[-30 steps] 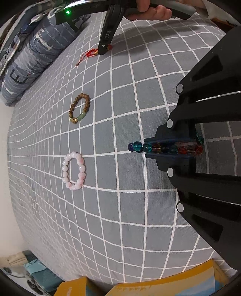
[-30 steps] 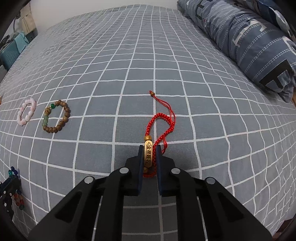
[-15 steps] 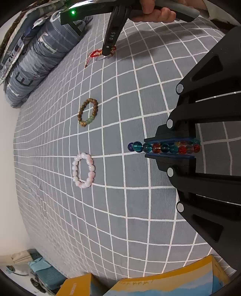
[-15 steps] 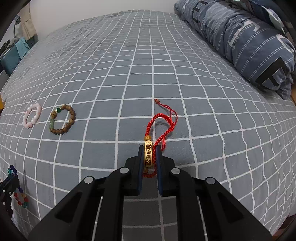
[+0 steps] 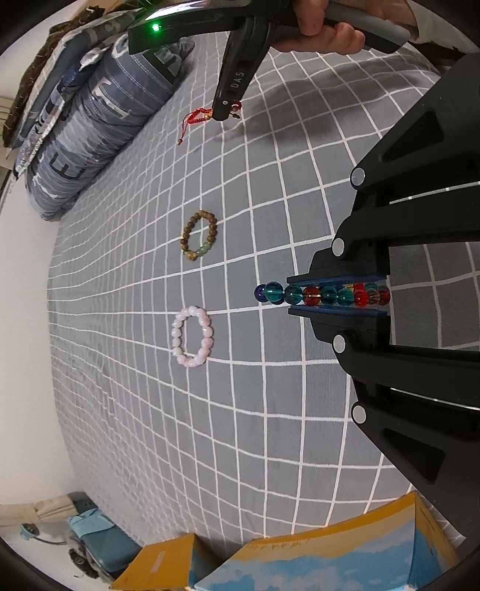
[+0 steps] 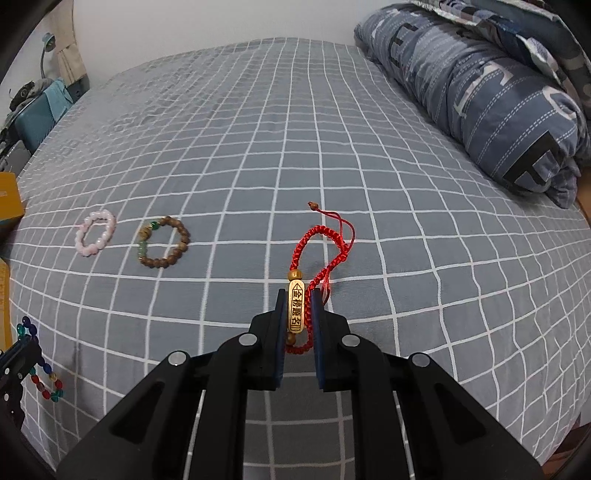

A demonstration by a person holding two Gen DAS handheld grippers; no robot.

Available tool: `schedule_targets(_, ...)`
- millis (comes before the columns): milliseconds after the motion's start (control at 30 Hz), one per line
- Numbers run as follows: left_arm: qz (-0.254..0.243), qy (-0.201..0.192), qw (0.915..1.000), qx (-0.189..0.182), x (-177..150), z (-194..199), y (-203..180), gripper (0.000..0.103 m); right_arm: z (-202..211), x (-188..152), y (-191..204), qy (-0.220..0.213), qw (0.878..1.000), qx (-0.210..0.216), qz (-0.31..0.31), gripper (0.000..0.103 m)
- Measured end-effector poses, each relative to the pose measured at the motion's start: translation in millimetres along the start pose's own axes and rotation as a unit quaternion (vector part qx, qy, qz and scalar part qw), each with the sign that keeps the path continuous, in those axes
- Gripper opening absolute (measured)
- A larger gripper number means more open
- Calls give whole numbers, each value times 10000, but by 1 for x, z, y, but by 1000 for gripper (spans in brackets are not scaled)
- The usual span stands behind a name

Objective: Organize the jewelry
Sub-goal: 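Lift and carry both held bracelets over the open white box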

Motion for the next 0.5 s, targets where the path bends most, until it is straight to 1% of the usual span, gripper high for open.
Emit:
schedule_targets(300, 23, -254, 9997, 24, 6, 31, 2, 9, 31, -2, 15, -248, 9996, 67, 88, 11)
schedule_targets(500, 28, -492, 9987, 103, 9, 53, 7, 9, 62, -1, 28, -508, 9985, 144, 124, 11)
Point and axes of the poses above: each gripper's, at about its wrist camera, not at the fingertips, and z roughly against the way its jaws point, y to its left, x to its top, the point moved 8 cm from there along -z, roughly the way its jaws point
